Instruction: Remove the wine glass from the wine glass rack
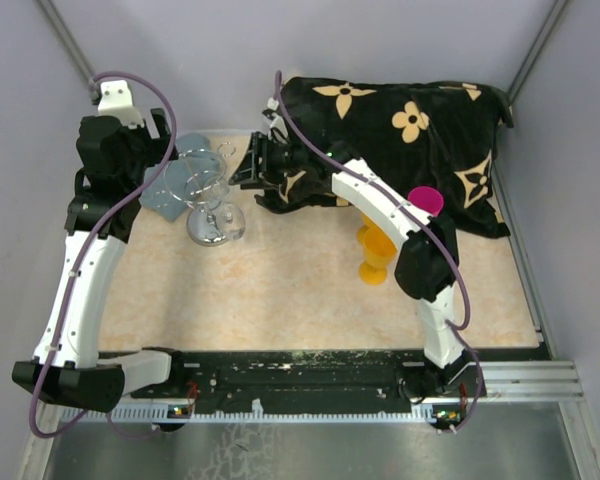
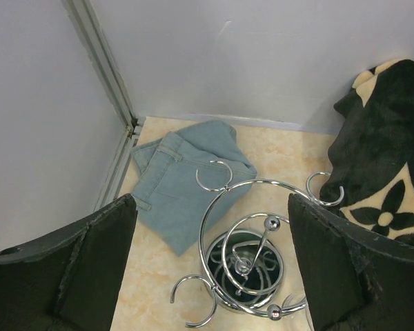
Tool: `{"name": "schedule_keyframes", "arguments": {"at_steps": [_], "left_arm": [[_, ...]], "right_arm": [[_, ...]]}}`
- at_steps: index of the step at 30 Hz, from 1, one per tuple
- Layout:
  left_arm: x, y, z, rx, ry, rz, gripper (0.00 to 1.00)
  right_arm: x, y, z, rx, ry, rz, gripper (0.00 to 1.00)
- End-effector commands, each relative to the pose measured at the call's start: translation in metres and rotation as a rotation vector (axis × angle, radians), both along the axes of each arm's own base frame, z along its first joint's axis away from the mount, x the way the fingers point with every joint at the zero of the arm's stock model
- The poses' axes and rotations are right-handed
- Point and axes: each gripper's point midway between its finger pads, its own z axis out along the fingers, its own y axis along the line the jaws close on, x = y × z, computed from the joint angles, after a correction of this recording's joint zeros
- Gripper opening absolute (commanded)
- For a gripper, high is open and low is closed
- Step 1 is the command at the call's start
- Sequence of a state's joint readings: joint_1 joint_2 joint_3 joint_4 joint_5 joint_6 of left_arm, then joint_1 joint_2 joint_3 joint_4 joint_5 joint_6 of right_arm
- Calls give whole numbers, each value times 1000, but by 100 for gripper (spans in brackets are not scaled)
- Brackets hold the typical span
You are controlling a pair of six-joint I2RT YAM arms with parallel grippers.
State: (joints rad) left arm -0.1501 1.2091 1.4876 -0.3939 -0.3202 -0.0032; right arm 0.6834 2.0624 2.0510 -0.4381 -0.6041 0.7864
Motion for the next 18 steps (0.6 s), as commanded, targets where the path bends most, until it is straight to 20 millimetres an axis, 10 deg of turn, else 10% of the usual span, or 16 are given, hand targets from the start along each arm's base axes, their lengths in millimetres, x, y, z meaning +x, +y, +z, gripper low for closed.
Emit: {"name": "schedule_keyframes", "arguments": {"at_steps": [1, 18], "left_arm": [[0, -1, 5, -10, -14, -12, 95], [3, -5, 3, -9, -8, -30, 94]], "right_arm": [[-4, 13, 21, 49, -63, 48, 44], [-10, 20, 19, 50, -62, 93, 31]]}}
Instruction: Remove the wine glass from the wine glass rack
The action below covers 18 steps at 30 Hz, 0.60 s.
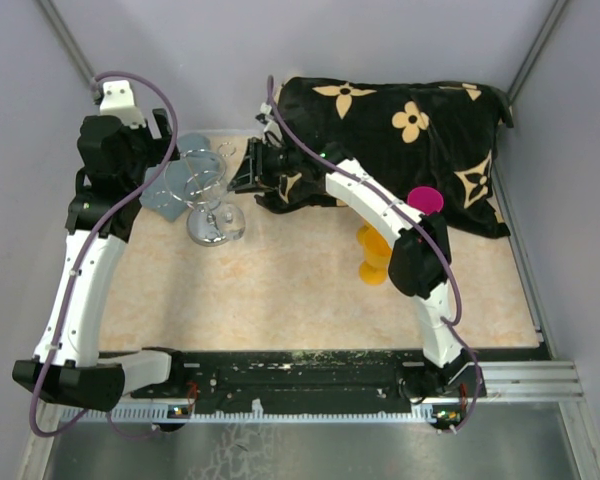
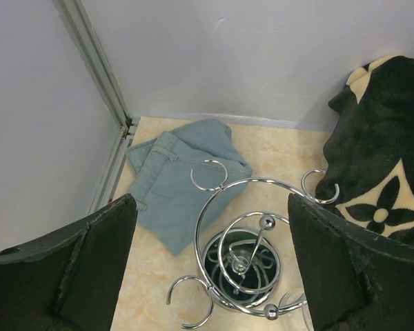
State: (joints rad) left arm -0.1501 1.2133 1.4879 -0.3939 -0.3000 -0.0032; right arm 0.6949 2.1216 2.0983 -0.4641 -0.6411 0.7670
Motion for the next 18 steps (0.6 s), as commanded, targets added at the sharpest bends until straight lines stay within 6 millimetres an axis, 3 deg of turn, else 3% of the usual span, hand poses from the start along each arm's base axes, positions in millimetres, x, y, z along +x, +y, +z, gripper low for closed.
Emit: {"name": "schedule_keyframes", "arguments": {"at_steps": [1, 8, 16, 18], "left_arm": [[2, -1, 5, -8, -13, -11, 94], [3, -2, 4, -8, -11, -14, 94], [2, -1, 4, -4, -11, -12, 94], [2, -1, 3, -5, -9, -12, 94]], "right_arm": [[-7, 9, 35, 70, -82, 43, 29], [-10, 13, 36, 101, -67, 72, 27], [-12, 14, 37, 109, -66, 82, 2], [-12, 14, 37, 109, -64, 82, 0]]}}
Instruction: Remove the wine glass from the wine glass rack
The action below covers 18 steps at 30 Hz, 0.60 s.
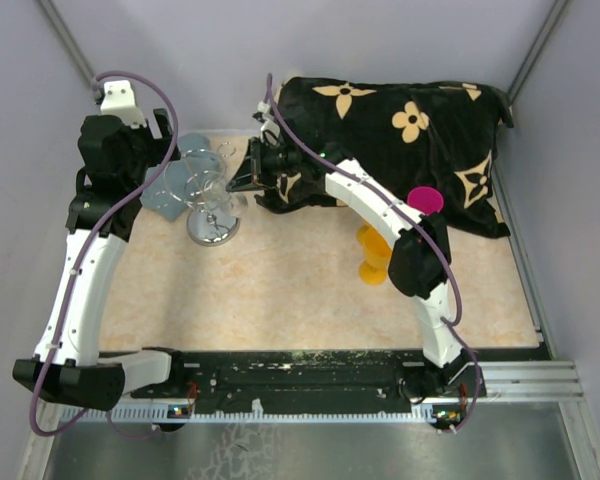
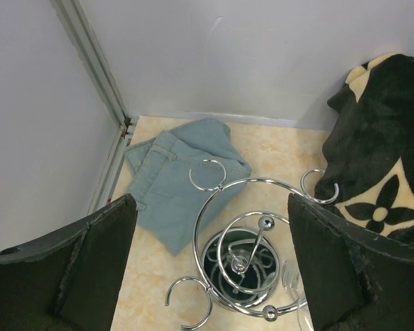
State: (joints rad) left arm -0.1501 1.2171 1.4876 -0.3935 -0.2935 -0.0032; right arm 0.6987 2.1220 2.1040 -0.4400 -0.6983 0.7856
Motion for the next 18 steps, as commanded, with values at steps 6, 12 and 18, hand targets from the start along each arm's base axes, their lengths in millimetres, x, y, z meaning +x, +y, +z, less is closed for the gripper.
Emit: {"name": "schedule_keyframes", "arguments": {"at_steps": [6, 12, 18], "left_arm": [[1, -1, 3, -5, -12, -11, 94], [1, -1, 5, -5, -15, -10, 94], [1, -1, 4, -4, -14, -12, 94]], "right_arm": [[-4, 8, 31, 77, -80, 33, 0], [-4, 7, 36, 87, -55, 15, 0], [-3, 3, 42, 104, -37, -3, 0]]}}
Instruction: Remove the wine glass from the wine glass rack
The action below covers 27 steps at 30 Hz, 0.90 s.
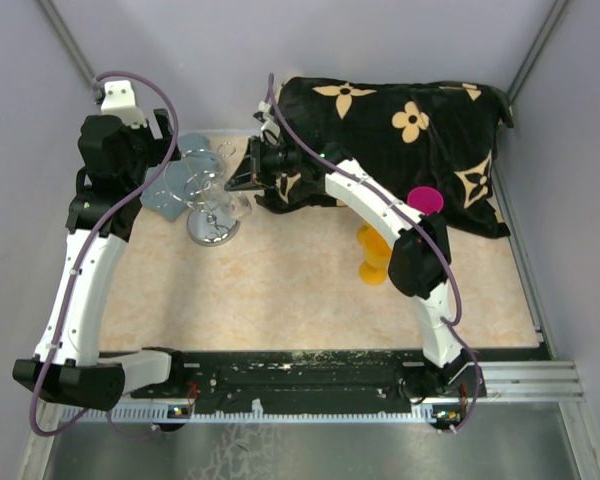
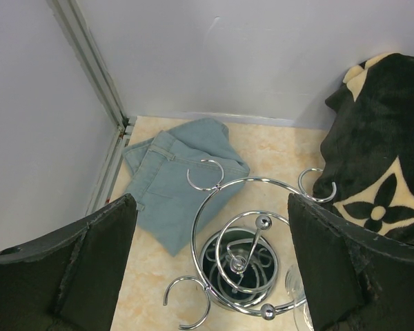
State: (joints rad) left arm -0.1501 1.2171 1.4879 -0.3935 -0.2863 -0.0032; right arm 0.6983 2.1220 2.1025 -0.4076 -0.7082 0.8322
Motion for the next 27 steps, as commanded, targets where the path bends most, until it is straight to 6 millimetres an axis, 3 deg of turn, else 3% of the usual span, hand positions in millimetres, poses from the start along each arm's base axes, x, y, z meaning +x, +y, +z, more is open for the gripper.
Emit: {"name": "schedule_keyframes", "arguments": {"at_steps": [1, 27], "left_arm": [[0, 1, 4, -4, -14, -3, 94], [4, -4, 8, -12, -12, -24, 94]], "right_arm": [[-4, -1, 36, 79, -53, -3, 0], [-6, -25, 59, 142, -52, -43, 0]]}}
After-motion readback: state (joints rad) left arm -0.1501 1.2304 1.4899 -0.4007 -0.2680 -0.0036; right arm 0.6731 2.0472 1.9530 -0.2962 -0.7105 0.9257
